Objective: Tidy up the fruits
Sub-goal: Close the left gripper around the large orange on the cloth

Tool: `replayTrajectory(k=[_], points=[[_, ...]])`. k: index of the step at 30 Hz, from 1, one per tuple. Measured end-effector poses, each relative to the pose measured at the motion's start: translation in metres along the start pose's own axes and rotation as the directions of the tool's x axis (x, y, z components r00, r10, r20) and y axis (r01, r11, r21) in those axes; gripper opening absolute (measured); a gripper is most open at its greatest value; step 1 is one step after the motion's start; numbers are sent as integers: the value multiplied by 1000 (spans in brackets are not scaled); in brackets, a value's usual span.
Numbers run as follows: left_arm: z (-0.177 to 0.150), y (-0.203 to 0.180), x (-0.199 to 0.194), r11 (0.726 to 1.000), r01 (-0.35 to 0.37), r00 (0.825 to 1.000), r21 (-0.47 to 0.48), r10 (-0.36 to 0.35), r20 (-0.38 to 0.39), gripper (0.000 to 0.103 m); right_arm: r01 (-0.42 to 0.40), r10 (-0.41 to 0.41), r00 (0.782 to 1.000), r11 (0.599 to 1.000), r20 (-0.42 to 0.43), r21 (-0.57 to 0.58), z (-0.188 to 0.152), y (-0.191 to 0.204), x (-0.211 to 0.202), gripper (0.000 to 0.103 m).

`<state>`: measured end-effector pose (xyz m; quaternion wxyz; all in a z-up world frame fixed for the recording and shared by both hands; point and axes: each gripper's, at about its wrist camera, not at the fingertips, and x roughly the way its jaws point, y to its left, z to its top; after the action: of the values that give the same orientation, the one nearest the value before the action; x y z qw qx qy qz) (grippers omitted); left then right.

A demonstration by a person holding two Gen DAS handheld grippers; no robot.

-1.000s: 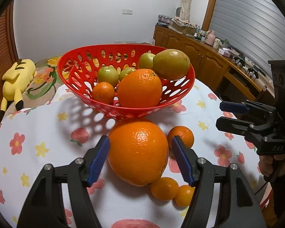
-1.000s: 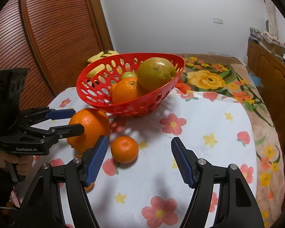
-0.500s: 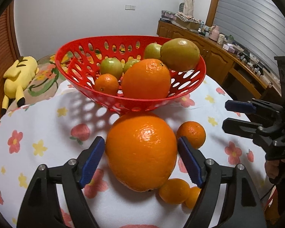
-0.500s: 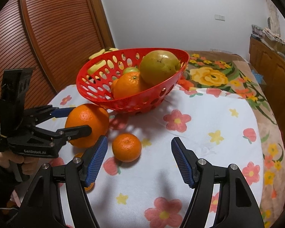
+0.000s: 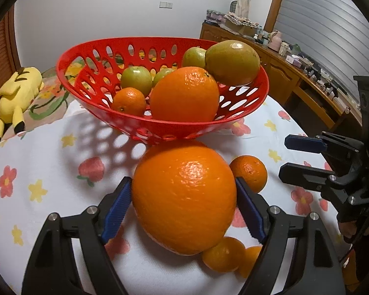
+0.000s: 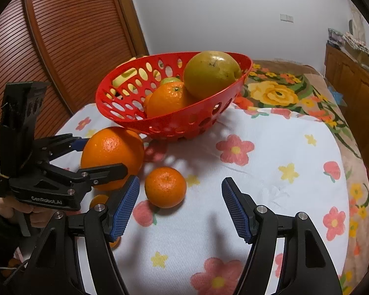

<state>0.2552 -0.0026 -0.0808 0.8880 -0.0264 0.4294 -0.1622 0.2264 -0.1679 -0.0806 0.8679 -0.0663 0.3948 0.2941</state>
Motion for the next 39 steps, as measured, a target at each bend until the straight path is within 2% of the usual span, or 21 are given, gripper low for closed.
replayTrajectory(k=[12,18,27,32,39], points=[[-3,2,1,999,28,1000,-15,-28,4,81,6,-5,1000,1000,-12,7,-5,-1,2,71],[-9,3,-8,1000,-3,1000,-10,3,2,80,0,0,1000,1000,-19,8,-7,0,6,71],[-22,24,-28,998,-33,999,-49,34,13,80,-12,11,999,1000,-45,-25,-3,11,23,71],[-28,31,-31,997,-55,998,-57,55,10,80,0,-1,999,1000,-51,-27,-2,11,32,66],[-33,33,-31,997,-43,998,-57,45,40,81,-3,2,998,1000,-60,-13,-4,9,43,64]])
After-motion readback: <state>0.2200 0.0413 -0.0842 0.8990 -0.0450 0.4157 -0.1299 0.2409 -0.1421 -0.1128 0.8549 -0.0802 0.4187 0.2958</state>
